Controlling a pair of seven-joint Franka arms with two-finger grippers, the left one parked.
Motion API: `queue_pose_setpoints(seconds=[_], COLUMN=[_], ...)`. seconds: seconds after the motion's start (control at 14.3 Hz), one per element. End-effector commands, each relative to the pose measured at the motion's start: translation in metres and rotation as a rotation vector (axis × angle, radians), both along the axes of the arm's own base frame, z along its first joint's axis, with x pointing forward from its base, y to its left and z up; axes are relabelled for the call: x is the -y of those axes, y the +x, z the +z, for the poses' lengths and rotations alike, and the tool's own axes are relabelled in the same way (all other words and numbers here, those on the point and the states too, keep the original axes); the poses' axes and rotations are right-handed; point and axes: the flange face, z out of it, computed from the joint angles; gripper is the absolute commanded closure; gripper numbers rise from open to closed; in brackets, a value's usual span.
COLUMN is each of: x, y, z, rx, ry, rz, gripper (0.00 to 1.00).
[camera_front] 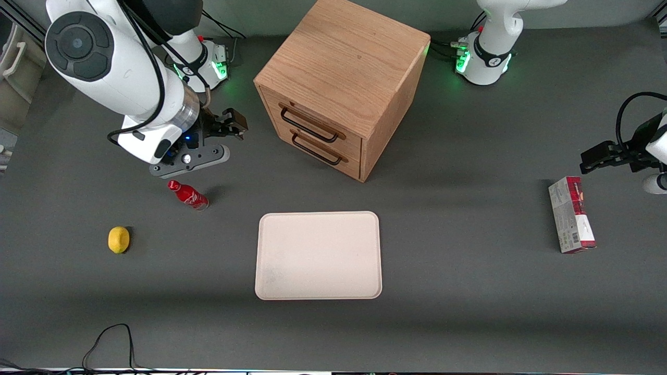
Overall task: Open upper drawer
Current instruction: 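Move the right gripper toward the upper drawer's black handle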
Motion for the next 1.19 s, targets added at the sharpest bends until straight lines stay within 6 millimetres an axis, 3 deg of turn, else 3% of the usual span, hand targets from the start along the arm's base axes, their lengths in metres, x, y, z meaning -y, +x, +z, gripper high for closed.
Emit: queue_pose_setpoints(seconds=[0.0, 0.21, 0.49, 0.77, 1.12], x=[-0.019, -0.029, -0.069, -0.077, -0.116], y=[-0.006, -0.004, -0.012, -0.006, -0.013], z=[-0.001, -0.013, -0.021, -0.034, -0.080], rx=[-0.017, -0.031, 0.004, 0.019, -0.034], ry=[0.007, 0.007, 0.059, 0.115, 0.155], rz=[0.010, 0.039, 0.159, 0.368, 0.592], gripper=[0.00, 0.00, 0.00, 0.00, 0.00])
